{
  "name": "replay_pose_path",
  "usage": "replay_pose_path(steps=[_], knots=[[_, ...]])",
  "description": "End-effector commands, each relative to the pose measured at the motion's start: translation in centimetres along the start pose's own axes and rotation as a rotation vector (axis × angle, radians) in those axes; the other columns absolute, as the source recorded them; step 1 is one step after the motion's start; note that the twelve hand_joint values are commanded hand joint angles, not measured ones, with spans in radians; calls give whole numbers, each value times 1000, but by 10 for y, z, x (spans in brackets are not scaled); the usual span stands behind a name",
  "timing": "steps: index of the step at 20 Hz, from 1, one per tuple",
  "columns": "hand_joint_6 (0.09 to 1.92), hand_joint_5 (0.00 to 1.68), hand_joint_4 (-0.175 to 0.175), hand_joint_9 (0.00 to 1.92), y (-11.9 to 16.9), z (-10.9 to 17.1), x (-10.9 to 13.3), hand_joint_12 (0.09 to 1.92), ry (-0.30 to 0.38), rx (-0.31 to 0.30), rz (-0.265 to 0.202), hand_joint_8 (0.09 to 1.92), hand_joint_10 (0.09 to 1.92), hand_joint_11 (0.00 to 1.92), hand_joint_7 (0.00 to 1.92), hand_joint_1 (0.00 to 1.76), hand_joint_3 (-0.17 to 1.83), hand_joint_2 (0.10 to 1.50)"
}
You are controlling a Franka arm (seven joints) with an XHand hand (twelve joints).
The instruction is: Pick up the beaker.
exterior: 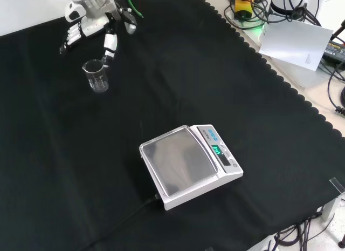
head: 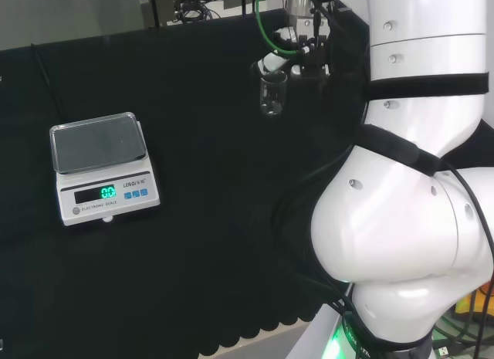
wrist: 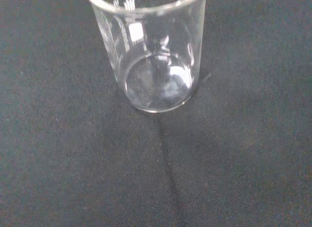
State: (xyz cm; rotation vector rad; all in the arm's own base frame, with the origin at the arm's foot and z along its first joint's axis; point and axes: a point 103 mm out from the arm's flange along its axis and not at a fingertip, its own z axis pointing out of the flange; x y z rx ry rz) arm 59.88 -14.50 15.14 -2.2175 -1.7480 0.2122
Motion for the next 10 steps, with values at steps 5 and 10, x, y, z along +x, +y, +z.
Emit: replay_pose_path(steps=[5, 10], knots=[[87, 62, 20, 69, 18, 27, 1, 1260, -5, 47, -1, 508, 812, 0, 0, 485, 176, 694], [87, 60, 20, 68, 30, 31, -2, 1257, -13, 56, 10, 507, 812, 0, 0, 485, 174, 695]])
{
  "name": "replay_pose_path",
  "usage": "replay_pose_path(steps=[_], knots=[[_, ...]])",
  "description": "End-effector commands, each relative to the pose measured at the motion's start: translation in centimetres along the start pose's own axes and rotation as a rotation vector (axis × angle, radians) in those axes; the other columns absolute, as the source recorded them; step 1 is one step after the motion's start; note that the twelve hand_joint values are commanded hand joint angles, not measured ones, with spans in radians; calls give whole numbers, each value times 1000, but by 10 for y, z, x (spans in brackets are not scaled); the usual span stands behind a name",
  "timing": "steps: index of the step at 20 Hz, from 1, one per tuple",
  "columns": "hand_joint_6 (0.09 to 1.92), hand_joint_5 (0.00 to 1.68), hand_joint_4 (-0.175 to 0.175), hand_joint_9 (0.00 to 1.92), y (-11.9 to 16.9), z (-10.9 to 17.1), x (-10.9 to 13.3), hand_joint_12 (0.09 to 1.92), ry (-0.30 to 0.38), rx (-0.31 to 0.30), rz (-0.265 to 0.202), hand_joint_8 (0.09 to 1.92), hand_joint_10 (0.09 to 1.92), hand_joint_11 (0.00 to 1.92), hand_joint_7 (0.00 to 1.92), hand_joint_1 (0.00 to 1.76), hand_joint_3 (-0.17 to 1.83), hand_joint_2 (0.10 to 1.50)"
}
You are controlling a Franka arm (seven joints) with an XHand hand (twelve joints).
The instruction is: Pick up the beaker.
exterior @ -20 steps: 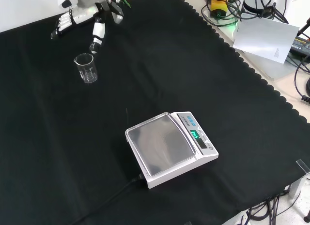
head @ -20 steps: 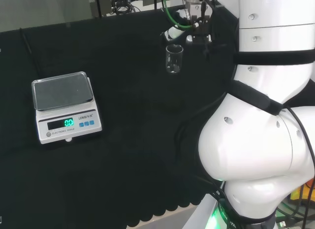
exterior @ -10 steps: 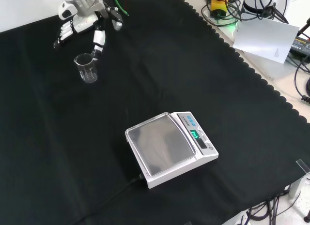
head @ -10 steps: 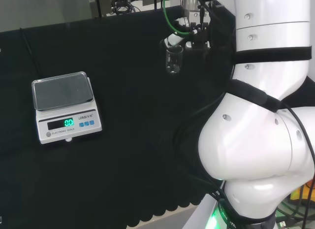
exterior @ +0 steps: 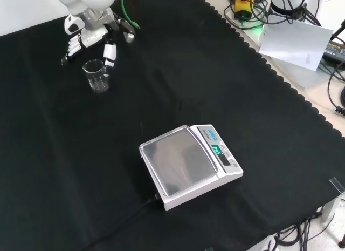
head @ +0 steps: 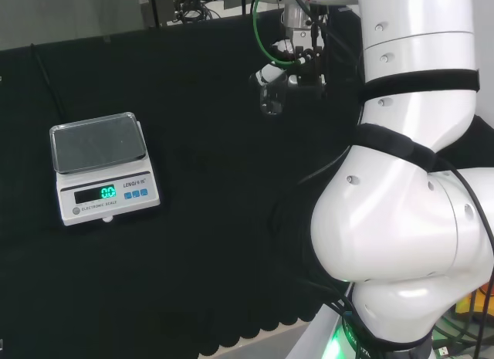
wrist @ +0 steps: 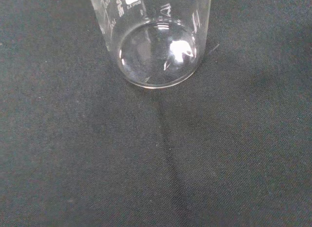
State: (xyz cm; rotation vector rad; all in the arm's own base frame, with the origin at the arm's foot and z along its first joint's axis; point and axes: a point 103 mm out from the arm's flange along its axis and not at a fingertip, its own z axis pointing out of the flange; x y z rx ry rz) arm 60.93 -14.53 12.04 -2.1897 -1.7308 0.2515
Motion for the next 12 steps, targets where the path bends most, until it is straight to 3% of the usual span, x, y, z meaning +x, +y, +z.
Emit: replay_pose_path(steps=[1, 12], knots=[[87, 60, 20, 68, 12, 6, -3, 1256, -11, 19, 11, 507, 812, 0, 0, 485, 174, 695], [87, 81, 19, 75, 21, 27, -4, 1250, -15, 51, 14, 512, 816, 0, 0, 507, 173, 704]])
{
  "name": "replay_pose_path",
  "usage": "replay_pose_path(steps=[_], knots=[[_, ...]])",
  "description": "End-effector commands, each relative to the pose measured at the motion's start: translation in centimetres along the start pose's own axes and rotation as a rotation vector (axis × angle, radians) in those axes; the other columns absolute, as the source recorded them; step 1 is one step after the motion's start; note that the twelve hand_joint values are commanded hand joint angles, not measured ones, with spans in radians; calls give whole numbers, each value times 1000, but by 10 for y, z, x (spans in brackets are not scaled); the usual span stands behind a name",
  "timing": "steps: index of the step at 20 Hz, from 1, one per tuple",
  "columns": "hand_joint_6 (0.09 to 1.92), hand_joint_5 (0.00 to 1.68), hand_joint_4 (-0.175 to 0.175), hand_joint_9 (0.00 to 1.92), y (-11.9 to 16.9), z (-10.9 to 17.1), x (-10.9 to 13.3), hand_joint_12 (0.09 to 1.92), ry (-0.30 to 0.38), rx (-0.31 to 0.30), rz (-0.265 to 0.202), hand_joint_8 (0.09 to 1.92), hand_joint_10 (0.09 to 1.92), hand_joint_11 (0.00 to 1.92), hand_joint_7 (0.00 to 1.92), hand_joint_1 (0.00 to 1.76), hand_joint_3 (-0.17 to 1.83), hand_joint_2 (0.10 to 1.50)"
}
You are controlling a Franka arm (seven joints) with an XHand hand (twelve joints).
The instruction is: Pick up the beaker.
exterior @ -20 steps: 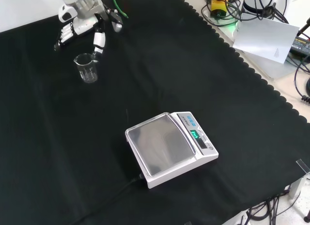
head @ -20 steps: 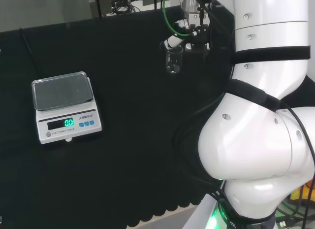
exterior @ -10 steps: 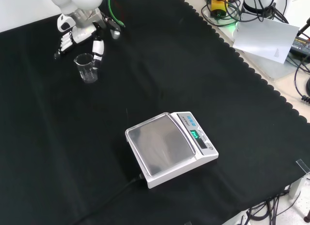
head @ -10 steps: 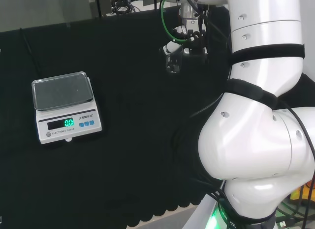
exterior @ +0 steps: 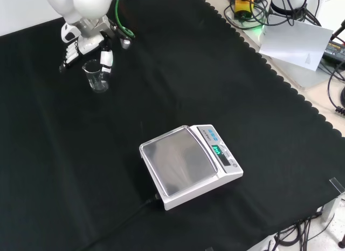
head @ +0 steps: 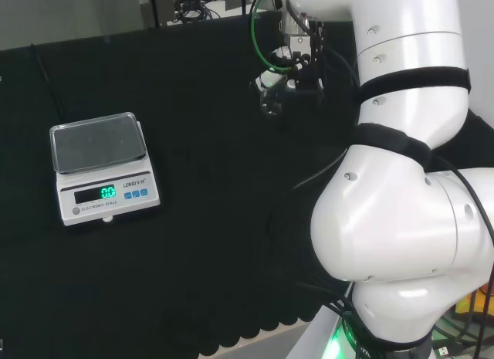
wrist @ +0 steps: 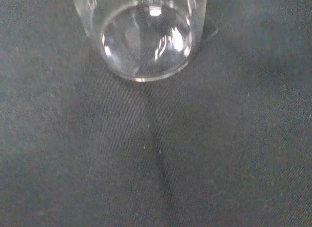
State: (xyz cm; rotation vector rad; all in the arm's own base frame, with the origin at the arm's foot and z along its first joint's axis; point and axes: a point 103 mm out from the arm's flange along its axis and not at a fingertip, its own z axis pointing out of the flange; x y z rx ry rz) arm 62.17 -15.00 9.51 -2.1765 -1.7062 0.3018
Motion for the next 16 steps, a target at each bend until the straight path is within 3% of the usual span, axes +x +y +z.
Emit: replay_pose_path(steps=[1, 5, 8, 10, 12, 15, 16], knots=[[87, 101, 19, 93, 0, 8, -1, 1275, 0, 8, 0, 523, 817, 0, 7, 526, 174, 709], [87, 247, 29, 316, -2, 7, 0, 1465, 12, -29, -6, 621, 773, 67, 107, 698, 266, 720], [95, 442, 30, 692, -2, 5, 1, 1362, 6, -60, -4, 726, 687, 412, 345, 886, 581, 637], [469, 493, 13, 959, -2, 5, 2, 1214, 2, -74, -1, 822, 643, 717, 524, 997, 757, 612], [906, 494, -18, 1099, -1, 6, 3, 1074, -2, -80, 2, 999, 746, 975, 678, 1079, 834, 625], [1186, 567, -73, 1177, 0, 8, 3, 963, -4, -88, 8, 1253, 938, 1198, 802, 1143, 866, 656], [1247, 662, -106, 1192, 0, 8, 2, 945, -4, -91, 10, 1303, 977, 1239, 827, 1131, 739, 764]])
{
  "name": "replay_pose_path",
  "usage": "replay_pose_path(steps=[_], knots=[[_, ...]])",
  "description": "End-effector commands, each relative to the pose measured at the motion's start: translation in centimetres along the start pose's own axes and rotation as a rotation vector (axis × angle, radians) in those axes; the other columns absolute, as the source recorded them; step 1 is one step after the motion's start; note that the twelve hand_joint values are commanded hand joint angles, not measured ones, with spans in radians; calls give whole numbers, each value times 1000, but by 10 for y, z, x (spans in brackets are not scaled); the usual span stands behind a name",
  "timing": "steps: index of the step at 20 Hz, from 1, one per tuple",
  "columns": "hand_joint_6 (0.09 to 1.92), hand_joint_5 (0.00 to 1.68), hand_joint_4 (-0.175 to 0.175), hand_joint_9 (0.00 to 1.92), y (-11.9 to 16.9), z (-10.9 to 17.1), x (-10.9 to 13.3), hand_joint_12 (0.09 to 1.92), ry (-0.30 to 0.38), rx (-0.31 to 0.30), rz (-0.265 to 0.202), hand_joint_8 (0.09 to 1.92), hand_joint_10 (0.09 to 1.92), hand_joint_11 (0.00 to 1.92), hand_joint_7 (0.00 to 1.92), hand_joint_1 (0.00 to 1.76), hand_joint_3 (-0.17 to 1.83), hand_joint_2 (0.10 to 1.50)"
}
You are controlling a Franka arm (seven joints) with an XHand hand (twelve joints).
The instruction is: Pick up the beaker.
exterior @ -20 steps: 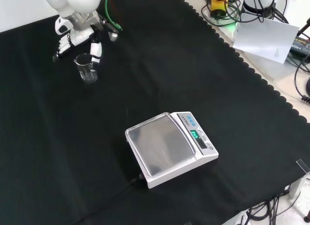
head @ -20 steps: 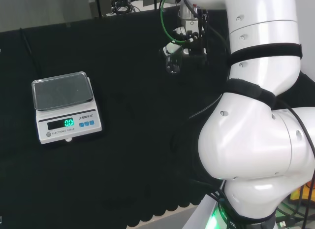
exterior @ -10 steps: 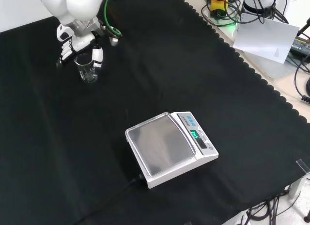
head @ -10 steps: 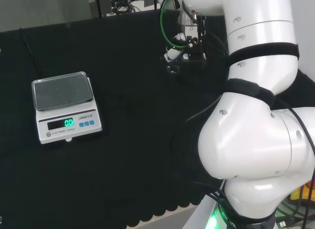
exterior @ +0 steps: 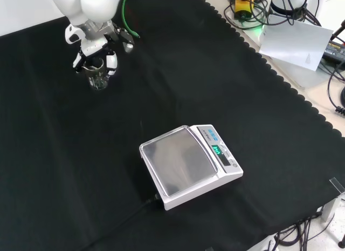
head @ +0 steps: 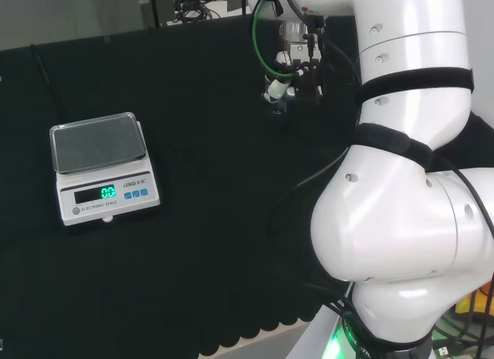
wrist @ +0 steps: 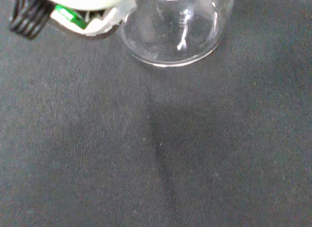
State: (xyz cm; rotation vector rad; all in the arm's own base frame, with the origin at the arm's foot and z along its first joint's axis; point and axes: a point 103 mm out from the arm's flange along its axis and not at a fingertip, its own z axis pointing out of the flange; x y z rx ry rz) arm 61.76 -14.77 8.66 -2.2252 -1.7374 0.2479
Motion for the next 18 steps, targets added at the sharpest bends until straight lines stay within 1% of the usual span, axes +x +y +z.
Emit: replay_pose_path(steps=[1, 2, 3, 4, 6, 10, 13, 16, 18], knots=[[1283, 720, -137, 1206, 2, -2, 1, 939, -4, -26, 10, 1323, 1012, 1255, 832, 1160, 560, 889], [1298, 752, -156, 1225, 2, -2, 1, 941, -3, -28, 11, 1328, 1039, 1255, 832, 1185, 414, 982], [1303, 769, -166, 1245, 2, -1, 1, 942, -4, -28, 12, 1328, 1057, 1249, 833, 1201, 325, 1036], [1305, 778, -171, 1265, 2, -2, 1, 943, -4, -29, 13, 1327, 1071, 1241, 834, 1210, 278, 1064], [1300, 789, -175, 1287, 1, -7, 0, 951, -1, -38, 13, 1322, 1087, 1229, 838, 1218, 248, 1080], [1292, 799, -175, 1300, -5, -27, 1, 962, 3, -72, 8, 1314, 1097, 1217, 846, 1222, 253, 1075], [1306, 811, -175, 1305, -12, -46, 2, 987, -2, -100, 5, 1327, 1101, 1206, 857, 1225, 395, 1003], [1311, 817, -175, 1308, -20, -62, 4, 995, -4, -124, 1, 1331, 1104, 1201, 864, 1227, 456, 971], [1312, 822, -175, 1308, -24, -67, 5, 998, -10, -126, -1, 1332, 1106, 1198, 869, 1228, 482, 956]])
